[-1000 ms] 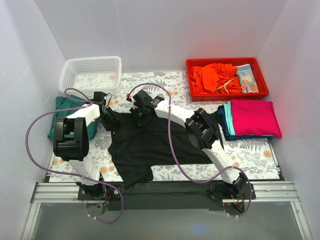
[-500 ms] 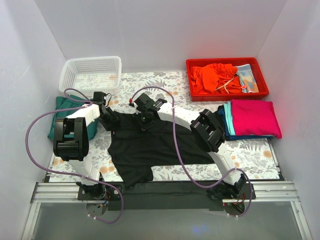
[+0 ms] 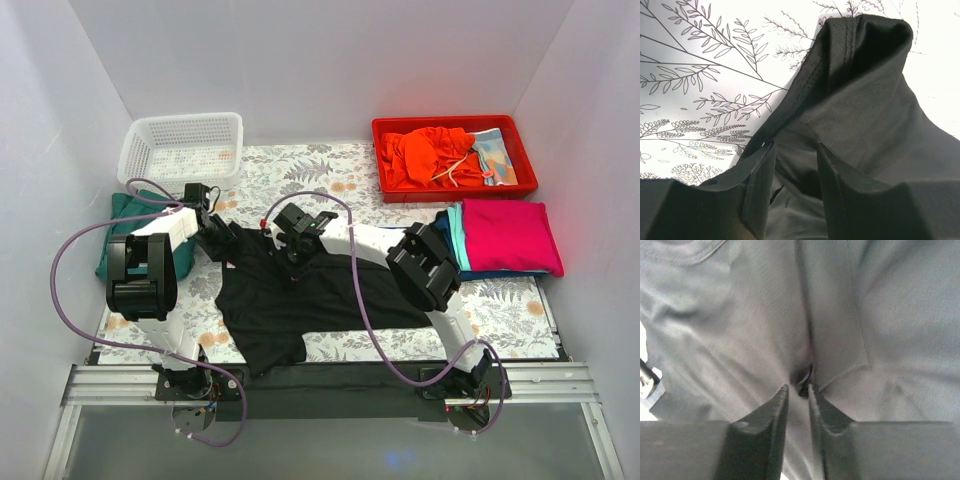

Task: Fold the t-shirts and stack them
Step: Fold the flattened tshirt in 1/3 of the way

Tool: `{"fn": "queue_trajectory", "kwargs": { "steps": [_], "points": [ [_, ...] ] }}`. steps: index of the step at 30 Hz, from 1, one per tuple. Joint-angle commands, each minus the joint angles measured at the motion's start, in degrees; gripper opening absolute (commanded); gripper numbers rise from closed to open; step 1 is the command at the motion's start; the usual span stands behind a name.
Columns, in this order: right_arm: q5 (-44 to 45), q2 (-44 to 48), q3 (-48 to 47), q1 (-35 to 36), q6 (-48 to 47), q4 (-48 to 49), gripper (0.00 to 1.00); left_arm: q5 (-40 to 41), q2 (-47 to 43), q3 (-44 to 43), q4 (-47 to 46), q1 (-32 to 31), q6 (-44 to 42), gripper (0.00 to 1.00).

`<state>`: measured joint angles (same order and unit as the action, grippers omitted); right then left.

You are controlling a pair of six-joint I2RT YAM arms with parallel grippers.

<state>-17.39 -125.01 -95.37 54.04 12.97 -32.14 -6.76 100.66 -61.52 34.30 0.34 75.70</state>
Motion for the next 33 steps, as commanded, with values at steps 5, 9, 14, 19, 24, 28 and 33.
{"fn": "queue_trajectory", "kwargs": {
  "steps": [5,9,14,19,24,28,33],
  "points": [
    [-2.48,10.31,7.3,0.28,-3.48,-1.43,0.43,3.25,2.26,1.22,-1.34,1.51,-0.47,0.37],
    [1.81,14.08,8.1,0.19,-3.13,-1.78,0.44,3.16,1.73,1.49,-1.35,1.51,-0.73,0.37],
    [11.58,13.31,6.61,-0.6,-0.5,-1.61,0.43,1.58,-2.83,1.92,-1.52,1.59,-2.83,0.37],
    [11.15,9.97,3.0,-3.5,2.75,-1.7,0.42,-2.27,-9.25,3.68,-0.12,1.51,-5.56,0.38],
    [10.89,7.59,0.54,-4.21,3.29,-1.87,0.41,-4.57,-16.62,8.24,2.25,1.51,-5.74,0.38],
    [10.09,6.62,-0.16,-4.21,3.55,-2.05,0.41,-4.92,-21.9,11.94,4.54,1.51,-6.44,0.39],
    [10.27,4.52,-2.97,-4.3,4.52,-2.22,0.41,-5.98,-24.37,13.27,2.0,1.59,-5.22,0.39]
  ]
}}
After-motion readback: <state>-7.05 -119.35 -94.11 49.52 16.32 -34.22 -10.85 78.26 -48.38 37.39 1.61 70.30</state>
